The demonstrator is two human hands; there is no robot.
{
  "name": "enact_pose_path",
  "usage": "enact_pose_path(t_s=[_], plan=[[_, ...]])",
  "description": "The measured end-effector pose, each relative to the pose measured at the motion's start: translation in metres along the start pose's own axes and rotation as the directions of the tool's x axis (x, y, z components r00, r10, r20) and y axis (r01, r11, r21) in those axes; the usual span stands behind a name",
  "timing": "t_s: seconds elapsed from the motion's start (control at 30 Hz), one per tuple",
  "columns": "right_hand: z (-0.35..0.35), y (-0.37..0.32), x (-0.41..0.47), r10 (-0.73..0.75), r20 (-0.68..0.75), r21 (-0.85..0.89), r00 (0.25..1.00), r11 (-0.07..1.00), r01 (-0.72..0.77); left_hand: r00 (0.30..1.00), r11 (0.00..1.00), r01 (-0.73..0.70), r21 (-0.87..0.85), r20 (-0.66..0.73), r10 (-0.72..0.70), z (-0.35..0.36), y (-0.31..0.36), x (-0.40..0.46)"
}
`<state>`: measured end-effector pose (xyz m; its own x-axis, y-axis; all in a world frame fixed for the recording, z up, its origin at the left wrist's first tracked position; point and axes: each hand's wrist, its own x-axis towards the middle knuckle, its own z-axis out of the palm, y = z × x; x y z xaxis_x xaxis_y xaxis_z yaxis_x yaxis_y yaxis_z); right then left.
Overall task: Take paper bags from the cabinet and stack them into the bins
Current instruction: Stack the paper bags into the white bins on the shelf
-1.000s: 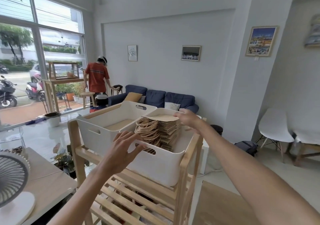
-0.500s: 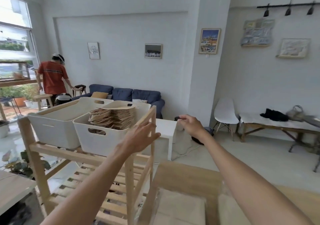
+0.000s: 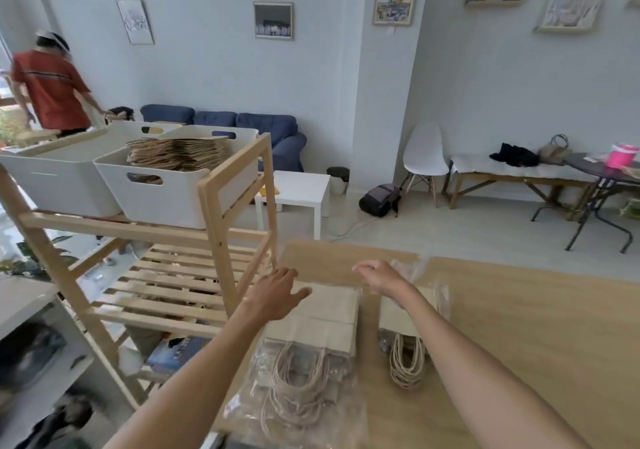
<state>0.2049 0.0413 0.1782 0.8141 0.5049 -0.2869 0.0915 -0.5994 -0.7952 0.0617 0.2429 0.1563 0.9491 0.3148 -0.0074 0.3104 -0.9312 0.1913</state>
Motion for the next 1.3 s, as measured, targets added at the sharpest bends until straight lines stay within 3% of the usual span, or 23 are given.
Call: enact_pose_path(t_s=[0.2, 0.33, 0.47, 0.57, 0.77, 1.03, 1.2, 1.3], plan=[[0.054, 0.069, -0.01, 0.072, -0.032, -0.119, 0.997, 0.99, -0.075, 0.984, 0.993, 0.098, -0.06, 0.156, -0.087, 0.06, -0.023, -0.021], [0.082, 0.098, -0.007, 0.174, -0.029, -0.117, 0.984, 0.977, -0.176, 0.961, 0.953, 0.237, -0.191, 0.192, -0.2, 0.089, -0.044, -0.022], [0.099, 0.118, 0.007, 0.287, 0.023, 0.135, 0.958, 0.948, -0.288, 0.914, 0.835, 0.385, -0.394, 0.289, -0.285, 0.117, -0.064, -0.02], [0.106, 0.119, 0.014, 0.372, 0.107, 0.288, 0.922, 0.876, -0.387, 0.898, 0.773, 0.435, -0.461, 0.282, -0.338, 0.152, -0.085, -0.013], [0.115, 0.103, 0.024, 0.437, 0.122, 0.379, 0.891, 0.809, -0.448, 0.886, 0.748, 0.441, -0.497, 0.376, -0.273, 0.131, -0.08, -0.011], [0.111, 0.064, 0.025, 0.488, 0.133, 0.295, 0.863, 0.811, -0.504, 0.914, 0.874, 0.339, -0.349, 0.341, -0.219, 0.125, -0.073, -0.016], [0.1, 0.071, 0.031, 0.505, 0.175, 0.405, 0.845, 0.746, -0.529, 0.89, 0.781, 0.398, -0.481, 0.409, -0.202, 0.114, -0.073, -0.015], [0.097, 0.074, 0.025, 0.512, 0.243, 0.446, 0.824, 0.695, -0.564, 0.89, 0.667, 0.431, -0.608, 0.41, -0.201, 0.116, -0.08, -0.01]])
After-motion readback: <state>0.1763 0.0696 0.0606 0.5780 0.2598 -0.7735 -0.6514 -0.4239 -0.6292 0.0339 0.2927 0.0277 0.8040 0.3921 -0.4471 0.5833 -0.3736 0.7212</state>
